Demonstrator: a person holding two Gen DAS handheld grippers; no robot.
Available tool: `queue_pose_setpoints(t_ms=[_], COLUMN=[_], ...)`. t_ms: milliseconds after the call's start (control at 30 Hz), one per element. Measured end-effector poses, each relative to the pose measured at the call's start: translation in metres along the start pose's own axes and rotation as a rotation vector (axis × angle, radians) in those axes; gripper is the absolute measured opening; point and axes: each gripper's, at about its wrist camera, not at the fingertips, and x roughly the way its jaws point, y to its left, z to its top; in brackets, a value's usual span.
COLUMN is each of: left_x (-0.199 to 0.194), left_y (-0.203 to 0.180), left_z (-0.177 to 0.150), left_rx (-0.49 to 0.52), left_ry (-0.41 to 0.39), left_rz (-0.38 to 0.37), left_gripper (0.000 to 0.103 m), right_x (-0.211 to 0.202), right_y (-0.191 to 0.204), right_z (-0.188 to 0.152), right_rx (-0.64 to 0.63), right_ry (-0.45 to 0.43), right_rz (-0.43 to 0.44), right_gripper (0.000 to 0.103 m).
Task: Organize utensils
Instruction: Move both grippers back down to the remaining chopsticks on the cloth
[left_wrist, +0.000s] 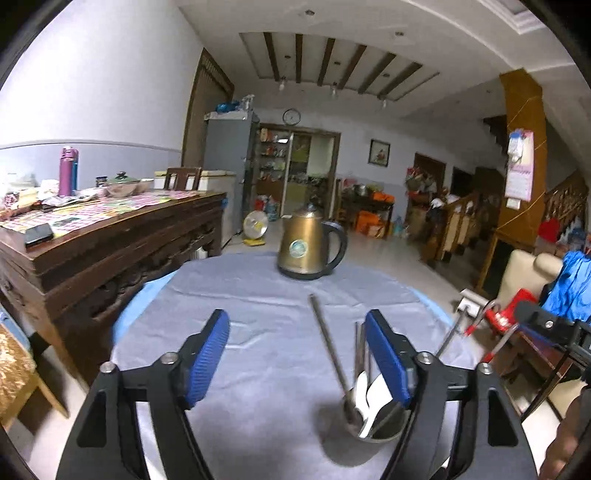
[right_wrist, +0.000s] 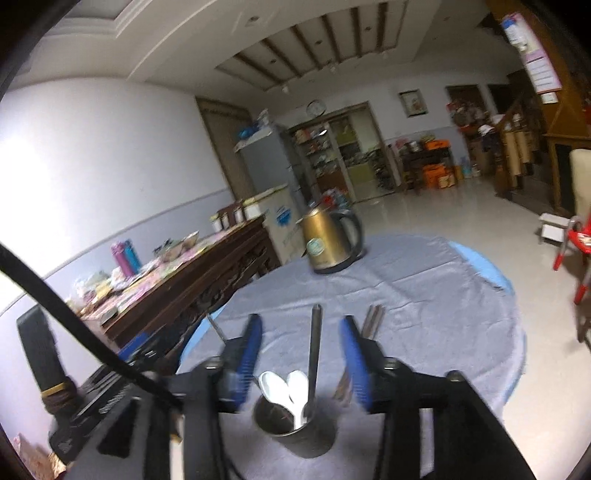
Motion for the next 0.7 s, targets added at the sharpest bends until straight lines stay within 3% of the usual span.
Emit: queue_pose_setpoints(t_ms=[400, 700], left_x=[-0.004, 0.007], left_y=[-0.012, 0.004], left_z=[0.002, -0.001], left_rx=[0.168, 0.169], left_ry=[0.055, 0.106], left_rz=[0.187, 0.254], left_gripper=[0.084, 0.084], right_x=[-0.018, 0.006], right_y=[-0.023, -0.033], right_z=[-0.003, -0.015], right_rx=[0.036, 0.071], right_ry=[0.007, 0.090], right_rz=[-0.093, -0.112], right_gripper=[0.062, 0.062])
